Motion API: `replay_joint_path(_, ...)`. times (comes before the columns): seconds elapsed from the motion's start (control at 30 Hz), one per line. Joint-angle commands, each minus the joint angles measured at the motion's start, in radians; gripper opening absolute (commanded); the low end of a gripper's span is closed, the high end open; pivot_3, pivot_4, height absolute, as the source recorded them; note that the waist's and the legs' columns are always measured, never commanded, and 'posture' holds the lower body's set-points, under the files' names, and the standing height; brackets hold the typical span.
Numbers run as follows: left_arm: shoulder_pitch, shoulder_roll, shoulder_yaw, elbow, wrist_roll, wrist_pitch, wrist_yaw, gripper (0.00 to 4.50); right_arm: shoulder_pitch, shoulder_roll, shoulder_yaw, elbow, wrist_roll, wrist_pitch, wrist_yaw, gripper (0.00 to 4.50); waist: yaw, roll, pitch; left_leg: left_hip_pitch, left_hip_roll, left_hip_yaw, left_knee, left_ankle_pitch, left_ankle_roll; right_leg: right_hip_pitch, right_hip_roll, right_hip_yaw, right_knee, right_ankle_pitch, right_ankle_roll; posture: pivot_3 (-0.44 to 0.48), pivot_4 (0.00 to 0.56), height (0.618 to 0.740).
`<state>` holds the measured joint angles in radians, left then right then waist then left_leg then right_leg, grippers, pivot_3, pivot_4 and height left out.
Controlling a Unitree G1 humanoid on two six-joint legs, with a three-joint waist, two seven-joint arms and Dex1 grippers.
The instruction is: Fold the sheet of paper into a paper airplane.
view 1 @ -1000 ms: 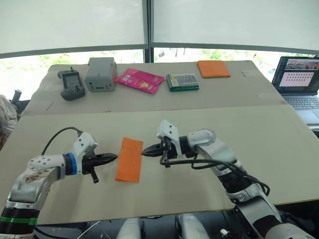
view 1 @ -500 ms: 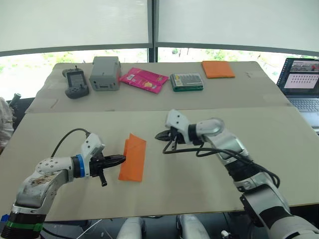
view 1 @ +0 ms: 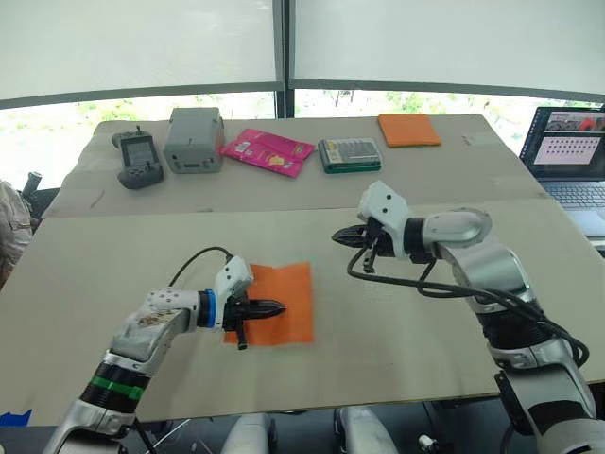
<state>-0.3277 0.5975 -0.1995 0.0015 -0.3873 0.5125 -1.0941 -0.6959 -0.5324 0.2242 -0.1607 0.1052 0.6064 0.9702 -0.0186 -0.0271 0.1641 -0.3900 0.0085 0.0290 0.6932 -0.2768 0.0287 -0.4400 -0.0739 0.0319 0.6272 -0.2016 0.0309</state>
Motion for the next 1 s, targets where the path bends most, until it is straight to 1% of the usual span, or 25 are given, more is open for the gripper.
replay_joint_path(0.03, -0.034, -0.013, -0.011, 0.027, 0.024, -0.033, -0.015, 0.01, 0.032, 0.043, 0.027, -0.093, 0.040, 0.024, -0.025, 0.00, 0.004, 0.000, 0.000, 0.000, 0.000, 0.000, 0.000, 0.000, 0.000, 0.000, 0.000, 0.000, 0.000, 0.000, 0.000, 0.000, 0.150, 0.740)
replay_joint_path(0.13, -0.046, -0.016, -0.008, 0.048, 0.035, -0.039, -0.018, 0.01, 0.076, 0.080, 0.088, -0.092, 0.020, 0.010, -0.048, 0.00, 0.004, 0.000, 0.000, 0.000, -0.001, 0.000, 0.001, 0.000, 0.000, 0.001, -0.001, 0.000, 0.000, 0.000, 0.000, 0.000, 0.150, 0.740)
replay_joint_path(0.27, -0.042, 0.004, 0.017, 0.033, 0.030, -0.035, -0.025, 0.01, 0.124, 0.110, 0.175, -0.014, -0.037, -0.046, -0.085, 0.00, 0.006, 0.000, 0.000, 0.000, -0.001, 0.000, 0.001, 0.000, 0.000, 0.001, -0.002, 0.000, 0.000, 0.000, 0.000, 0.000, 0.150, 0.740)
replay_joint_path(0.4, -0.020, 0.030, 0.053, -0.016, 0.007, -0.020, -0.025, 0.01, 0.139, 0.131, 0.201, 0.039, -0.065, -0.068, -0.111, 0.00, 0.004, 0.000, 0.000, 0.000, -0.001, 0.000, 0.001, 0.000, 0.000, 0.001, -0.001, 0.000, 0.000, 0.000, 0.000, 0.000, 0.150, 0.740)
replay_joint_path(0.47, -0.002, 0.039, 0.072, -0.049, -0.004, -0.007, -0.018, 0.01, 0.140, 0.138, 0.169, 0.034, -0.050, -0.066, -0.122, 0.00, 0.004, 0.000, 0.000, 0.000, -0.001, 0.000, 0.001, 0.000, 0.000, 0.000, -0.001, 0.000, 0.000, 0.000, 0.000, 0.000, 0.150, 0.740)
replay_joint_path(0.53, 0.021, 0.041, 0.081, -0.081, -0.009, 0.005, -0.008, 0.01, 0.139, 0.156, 0.097, 0.020, -0.026, -0.048, -0.169, 0.00, 0.004, 0.000, 0.000, 0.000, 0.000, 0.000, 0.001, 0.000, 0.000, 0.000, -0.001, 0.000, 0.000, 0.000, 0.000, 0.000, 0.150, 0.740)
replay_joint_path(0.57, 0.034, 0.035, 0.082, -0.091, -0.010, 0.009, -0.001, 0.01, 0.139, 0.161, 0.064, 0.009, 0.004, -0.026, -0.169, 0.00, 0.004, 0.000, 0.000, 0.000, 0.001, 0.000, 0.001, 0.000, 0.000, 0.000, -0.001, 0.000, 0.000, 0.000, 0.000, 0.000, 0.150, 0.740)
replay_joint_path(0.7, 0.065, -0.004, 0.054, -0.094, 0.008, -0.001, 0.034, 0.00, 0.166, 0.168, -0.050, -0.055, 0.115, 0.098, -0.178, 1.26, 0.010, 0.000, 0.000, 0.000, 0.001, -0.001, 0.001, 0.000, 0.000, 0.001, -0.002, 0.000, 0.000, 0.000, 0.000, 0.000, 0.150, 0.740)
replay_joint_path(0.77, 0.058, -0.025, 0.050, -0.092, 0.020, 0.003, 0.063, 0.00, 0.180, 0.194, -0.095, -0.072, 0.138, 0.146, -0.234, 1.96, 0.012, 0.000, 0.000, 0.000, 0.001, -0.001, 0.002, 0.000, 0.000, 0.001, -0.002, 0.000, 0.000, 0.000, 0.000, 0.000, 0.150, 0.740)
replay_joint_path(0.8, 0.052, -0.028, 0.045, -0.098, 0.030, 0.011, 0.078, 0.00, 0.183, 0.232, -0.131, -0.067, 0.159, 0.198, -0.284, 2.23, 0.011, 0.000, 0.000, 0.000, 0.001, -0.001, 0.002, 0.000, 0.000, 0.001, -0.002, 0.000, 0.000, 0.000, 0.000, 0.000, 0.150, 0.740)
replay_joint_path(0.83, 0.048, -0.028, 0.041, -0.102, 0.038, 0.017, 0.089, 0.00, 0.184, 0.260, -0.157, -0.065, 0.177, 0.238, -0.321, 2.64, 0.009, 0.000, 0.000, 0.000, 0.001, -0.001, 0.002, 0.000, 0.000, 0.002, -0.002, 0.000, 0.001, 0.000, 0.000, 0.000, 0.150, 0.740)
replay_joint_path(0.9, 0.045, -0.031, 0.037, -0.118, 0.038, 0.032, 0.101, 0.00, 0.199, 0.305, -0.179, -0.056, 0.197, 0.299, -0.373, 2.64, 0.006, 0.000, 0.000, 0.001, 0.002, -0.001, 0.001, 0.000, 0.000, 0.001, -0.001, 0.000, 0.002, 0.000, 0.000, 0.000, 0.150, 0.740)
replay_joint_path(1.0, 0.047, -0.026, 0.033, -0.132, 0.037, 0.043, 0.111, 0.00, 0.233, 0.326, -0.144, -0.049, 0.185, 0.320, -0.409, 2.64, 0.004, 0.000, 0.000, 0.000, 0.002, -0.001, 0.001, 0.000, 0.000, 0.001, -0.001, 0.000, 0.001, 0.000, 0.000, 0.000, 0.150, 0.740)
